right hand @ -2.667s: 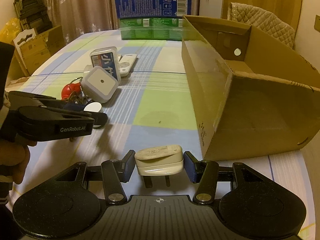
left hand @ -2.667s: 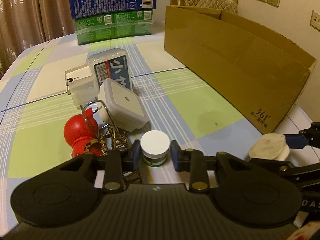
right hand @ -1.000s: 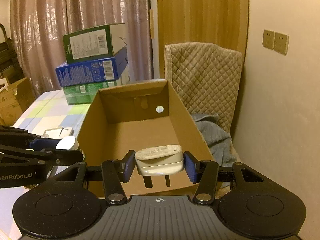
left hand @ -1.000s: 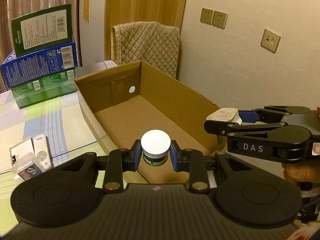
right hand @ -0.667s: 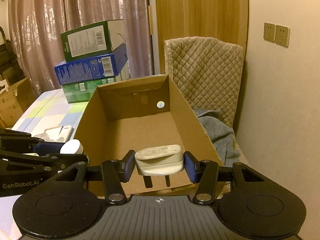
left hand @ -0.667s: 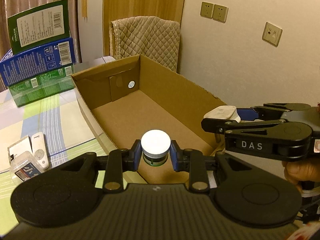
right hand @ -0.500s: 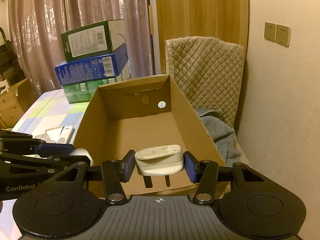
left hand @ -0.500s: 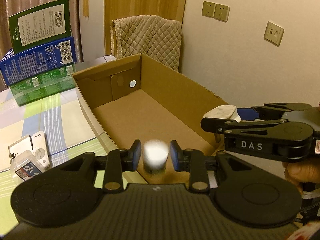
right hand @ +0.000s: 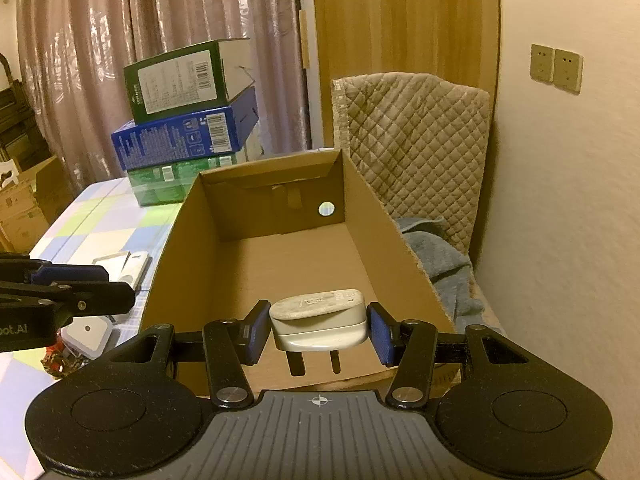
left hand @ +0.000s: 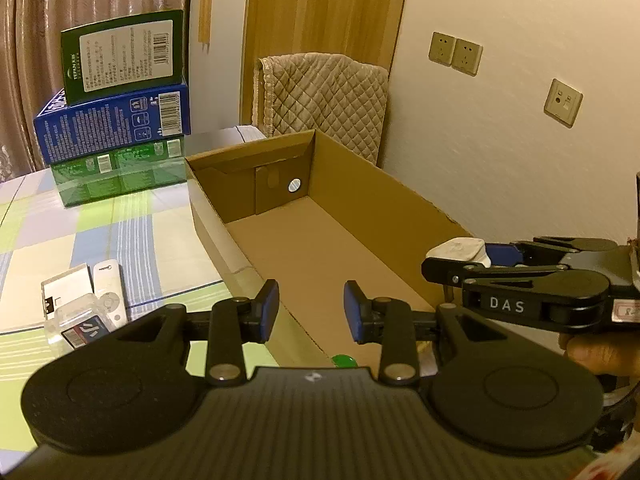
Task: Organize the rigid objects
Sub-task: 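Carry the jar into the cardboard box and open the left gripper while the right carries the plug, then lower the plug adapter into the box and open the right gripper, then move both grippers back over the table objects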
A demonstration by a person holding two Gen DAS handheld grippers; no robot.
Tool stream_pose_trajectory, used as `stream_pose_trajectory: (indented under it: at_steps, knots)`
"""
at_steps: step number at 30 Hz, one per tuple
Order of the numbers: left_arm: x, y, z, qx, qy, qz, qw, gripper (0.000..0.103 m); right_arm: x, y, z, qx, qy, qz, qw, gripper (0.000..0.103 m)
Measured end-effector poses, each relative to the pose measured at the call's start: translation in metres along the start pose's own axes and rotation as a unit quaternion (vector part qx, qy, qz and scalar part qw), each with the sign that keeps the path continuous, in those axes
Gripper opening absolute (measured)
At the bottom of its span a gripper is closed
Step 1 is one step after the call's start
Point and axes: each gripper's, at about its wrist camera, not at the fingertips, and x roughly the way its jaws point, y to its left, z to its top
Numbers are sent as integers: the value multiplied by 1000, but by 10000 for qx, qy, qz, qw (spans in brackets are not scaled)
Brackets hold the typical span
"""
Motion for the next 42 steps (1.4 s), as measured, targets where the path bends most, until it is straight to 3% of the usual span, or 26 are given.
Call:
stream_pose_trajectory:
  at_steps: [17,27,42]
  knots:
    - [-7,5,0,-106,-21,7,9999,30,11,1,0,114,120,24,9999,49]
    - [-18,11,-2,-201,-78,55,9998,31,-5,2,-1,163,-61,-102,9998,56]
    - [-65,30,-18,-412,-202,288,9985,36,-51,55,-9,107,28,10,9999,64]
